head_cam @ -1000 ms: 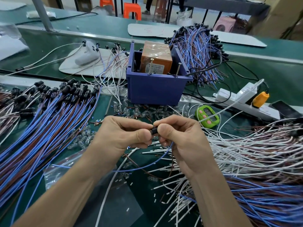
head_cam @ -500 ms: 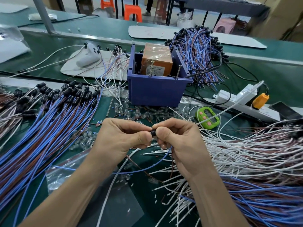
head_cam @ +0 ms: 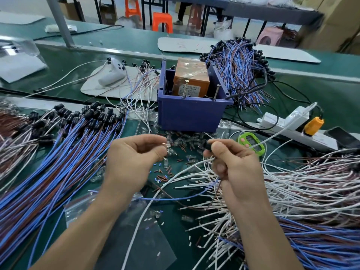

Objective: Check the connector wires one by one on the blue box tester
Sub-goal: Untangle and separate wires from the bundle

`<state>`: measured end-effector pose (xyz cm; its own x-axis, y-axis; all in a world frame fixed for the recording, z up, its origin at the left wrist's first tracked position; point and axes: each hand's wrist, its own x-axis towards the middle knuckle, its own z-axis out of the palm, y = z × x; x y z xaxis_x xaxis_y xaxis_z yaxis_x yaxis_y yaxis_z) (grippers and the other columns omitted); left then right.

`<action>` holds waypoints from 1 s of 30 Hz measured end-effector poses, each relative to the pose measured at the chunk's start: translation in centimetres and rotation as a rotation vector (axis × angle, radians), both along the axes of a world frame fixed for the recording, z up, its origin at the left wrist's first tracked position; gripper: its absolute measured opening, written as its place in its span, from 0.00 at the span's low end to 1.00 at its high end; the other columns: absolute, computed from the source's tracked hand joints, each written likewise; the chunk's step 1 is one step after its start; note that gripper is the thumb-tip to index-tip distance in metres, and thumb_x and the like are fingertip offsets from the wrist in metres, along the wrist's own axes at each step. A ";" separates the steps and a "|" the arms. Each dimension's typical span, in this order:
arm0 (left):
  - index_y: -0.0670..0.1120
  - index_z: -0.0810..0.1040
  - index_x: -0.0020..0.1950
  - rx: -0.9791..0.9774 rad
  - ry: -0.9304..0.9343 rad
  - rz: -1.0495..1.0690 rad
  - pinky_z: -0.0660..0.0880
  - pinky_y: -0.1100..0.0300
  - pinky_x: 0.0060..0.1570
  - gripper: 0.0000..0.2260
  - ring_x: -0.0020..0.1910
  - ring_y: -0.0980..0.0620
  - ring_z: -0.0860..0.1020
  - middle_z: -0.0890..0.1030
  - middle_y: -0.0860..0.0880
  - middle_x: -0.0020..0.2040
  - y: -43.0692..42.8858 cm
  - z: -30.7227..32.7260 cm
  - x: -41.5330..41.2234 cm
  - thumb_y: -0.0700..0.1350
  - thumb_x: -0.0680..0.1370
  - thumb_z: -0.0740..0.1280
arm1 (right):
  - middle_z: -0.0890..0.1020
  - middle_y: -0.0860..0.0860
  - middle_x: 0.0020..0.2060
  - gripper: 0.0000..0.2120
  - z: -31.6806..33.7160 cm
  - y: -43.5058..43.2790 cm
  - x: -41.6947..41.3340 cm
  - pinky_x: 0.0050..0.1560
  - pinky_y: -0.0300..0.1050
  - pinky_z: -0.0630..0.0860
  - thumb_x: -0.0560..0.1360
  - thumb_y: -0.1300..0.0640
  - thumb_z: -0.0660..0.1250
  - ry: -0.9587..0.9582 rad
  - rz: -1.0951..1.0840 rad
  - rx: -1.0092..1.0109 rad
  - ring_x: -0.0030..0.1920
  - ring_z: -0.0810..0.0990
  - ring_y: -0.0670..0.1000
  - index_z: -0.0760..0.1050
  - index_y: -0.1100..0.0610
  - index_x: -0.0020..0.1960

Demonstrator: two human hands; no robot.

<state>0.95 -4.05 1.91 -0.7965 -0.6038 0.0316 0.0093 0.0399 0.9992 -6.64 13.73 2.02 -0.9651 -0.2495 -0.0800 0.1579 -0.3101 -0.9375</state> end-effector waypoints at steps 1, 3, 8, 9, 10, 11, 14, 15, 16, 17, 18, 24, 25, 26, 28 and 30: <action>0.59 0.87 0.52 -0.110 -0.050 -0.047 0.83 0.58 0.55 0.21 0.48 0.57 0.86 0.88 0.53 0.48 0.3 -0.3 0.1 0.33 0.70 0.79 | 0.83 0.58 0.33 0.11 0.0 -0.2 0.2 0.27 0.35 0.61 0.76 0.66 0.69 -0.008 0.044 0.000 0.28 0.66 0.48 0.87 0.56 0.40; 0.67 0.78 0.67 -0.452 -0.140 -0.102 0.72 0.68 0.66 0.32 0.63 0.67 0.78 0.82 0.62 0.63 1.2 -0.4 0.6 0.41 0.69 0.81 | 0.83 0.59 0.34 0.07 0.1 -0.6 0.7 0.29 0.36 0.62 0.76 0.61 0.70 0.004 0.140 0.009 0.28 0.64 0.48 0.87 0.56 0.44; 0.62 0.86 0.57 -0.230 0.026 -0.275 0.76 0.64 0.60 0.14 0.60 0.63 0.81 0.85 0.61 0.58 2.7 0.8 1.3 0.52 0.71 0.76 | 0.83 0.58 0.38 0.11 2.1 -1.8 2.1 0.40 0.39 0.75 0.73 0.64 0.68 -0.030 0.289 -0.181 0.36 0.75 0.51 0.86 0.57 0.52; 0.61 0.86 0.56 0.037 0.032 -0.383 0.79 0.61 0.56 0.14 0.57 0.57 0.84 0.87 0.56 0.55 2.7 1.3 1.5 0.54 0.71 0.75 | 0.84 0.57 0.39 0.12 2.7 -2.5 2.3 0.41 0.43 0.80 0.75 0.66 0.67 -0.011 0.295 -0.167 0.38 0.79 0.52 0.86 0.56 0.51; 0.59 0.86 0.57 0.243 0.030 -0.457 0.81 0.56 0.54 0.15 0.55 0.52 0.84 0.87 0.51 0.55 2.6 1.4 1.4 0.55 0.71 0.74 | 0.85 0.55 0.40 0.14 3.4 -3.3 2.4 0.41 0.50 0.84 0.77 0.68 0.66 0.027 0.289 -0.102 0.40 0.82 0.53 0.87 0.54 0.50; 0.55 0.86 0.59 0.355 0.028 -0.500 0.82 0.50 0.55 0.17 0.54 0.47 0.84 0.86 0.48 0.55 2.0 1.6 1.3 0.54 0.70 0.74 | 0.86 0.54 0.41 0.16 4.1 -4.1 2.6 0.41 0.56 0.85 0.79 0.68 0.65 0.088 0.279 -0.006 0.41 0.84 0.55 0.87 0.51 0.49; 0.50 0.85 0.59 0.278 0.020 -0.519 0.83 0.48 0.51 0.19 0.50 0.45 0.84 0.86 0.42 0.55 -1.2 3.5 1.7 0.45 0.68 0.79 | 0.88 0.48 0.46 0.17 6.5 -6.6 2.7 0.49 0.51 0.84 0.80 0.65 0.68 0.402 0.243 0.349 0.46 0.87 0.48 0.86 0.43 0.52; 0.49 0.85 0.57 0.239 0.020 -0.491 0.83 0.53 0.47 0.19 0.48 0.46 0.85 0.87 0.41 0.53 -2.3 4.4 2.0 0.43 0.67 0.80 | 0.86 0.44 0.51 0.17 7.1 -7.5 2.6 0.56 0.46 0.82 0.80 0.63 0.68 0.494 0.246 0.458 0.51 0.85 0.43 0.85 0.40 0.53; 0.48 0.86 0.55 0.215 0.023 -0.446 0.82 0.56 0.46 0.18 0.47 0.45 0.86 0.87 0.41 0.51 -3.5 5.1 2.3 0.42 0.66 0.80 | 0.83 0.41 0.59 0.18 7.6 -8.4 2.7 0.64 0.43 0.77 0.80 0.61 0.68 0.550 0.264 0.521 0.59 0.81 0.39 0.85 0.38 0.54; 0.46 0.87 0.55 0.199 0.030 -0.402 0.82 0.57 0.46 0.18 0.47 0.45 0.86 0.87 0.40 0.51 -4.4 5.9 2.8 0.42 0.66 0.80 | 0.78 0.39 0.66 0.17 8.0 -9.3 2.9 0.71 0.42 0.71 0.81 0.59 0.67 0.565 0.314 0.525 0.66 0.74 0.36 0.84 0.36 0.56; 0.45 0.87 0.55 0.188 0.039 -0.361 0.82 0.58 0.46 0.18 0.47 0.44 0.86 0.87 0.39 0.50 -5.2 6.7 3.4 0.42 0.66 0.80 | 0.73 0.38 0.71 0.17 8.4 -10.1 3.1 0.74 0.43 0.67 0.82 0.57 0.65 0.533 0.397 0.464 0.70 0.69 0.34 0.83 0.36 0.59; 0.41 0.86 0.39 0.354 0.054 0.147 0.78 0.61 0.26 0.06 0.26 0.49 0.81 0.84 0.41 0.33 -9.6 8.4 5.4 0.41 0.75 0.73 | 0.86 0.59 0.48 0.26 7.0 -13.9 4.1 0.37 0.42 0.80 0.80 0.60 0.67 0.196 0.833 0.332 0.37 0.84 0.51 0.69 0.37 0.71; 0.41 0.84 0.39 0.331 0.013 0.248 0.76 0.63 0.24 0.09 0.23 0.51 0.79 0.83 0.43 0.31 -11.2 8.1 5.7 0.40 0.78 0.71 | 0.86 0.60 0.42 0.25 7.0 -14.4 4.0 0.31 0.42 0.77 0.79 0.64 0.65 0.192 0.839 0.421 0.31 0.81 0.51 0.71 0.39 0.68; 0.40 0.82 0.41 0.310 -0.010 0.325 0.75 0.64 0.23 0.09 0.22 0.53 0.78 0.83 0.45 0.29 -13.0 7.8 6.2 0.41 0.80 0.70 | 0.86 0.59 0.38 0.23 7.2 -15.1 3.9 0.29 0.41 0.75 0.79 0.66 0.64 0.206 0.850 0.501 0.28 0.79 0.50 0.73 0.42 0.65; 0.41 0.81 0.42 0.344 0.010 0.425 0.75 0.66 0.23 0.09 0.21 0.56 0.78 0.83 0.48 0.28 -17.7 8.1 8.3 0.42 0.81 0.69 | 0.86 0.55 0.36 0.17 8.5 -16.9 3.5 0.32 0.45 0.77 0.78 0.65 0.65 0.300 0.871 0.632 0.29 0.79 0.50 0.78 0.46 0.60; 0.45 0.81 0.40 0.491 0.184 0.524 0.78 0.66 0.28 0.08 0.25 0.59 0.80 0.83 0.51 0.30 -22.5 9.3 10.7 0.43 0.80 0.69 | 0.87 0.50 0.43 0.17 10.6 -19.7 3.5 0.41 0.46 0.83 0.79 0.64 0.67 0.427 0.853 0.648 0.36 0.83 0.51 0.79 0.45 0.60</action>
<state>11.64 -26.57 11.24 -0.4080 -0.8823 -0.2348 0.2813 -0.3661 0.8870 -3.12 -5.95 12.60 -0.4820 -0.8650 -0.1393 -0.2838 0.3045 -0.9092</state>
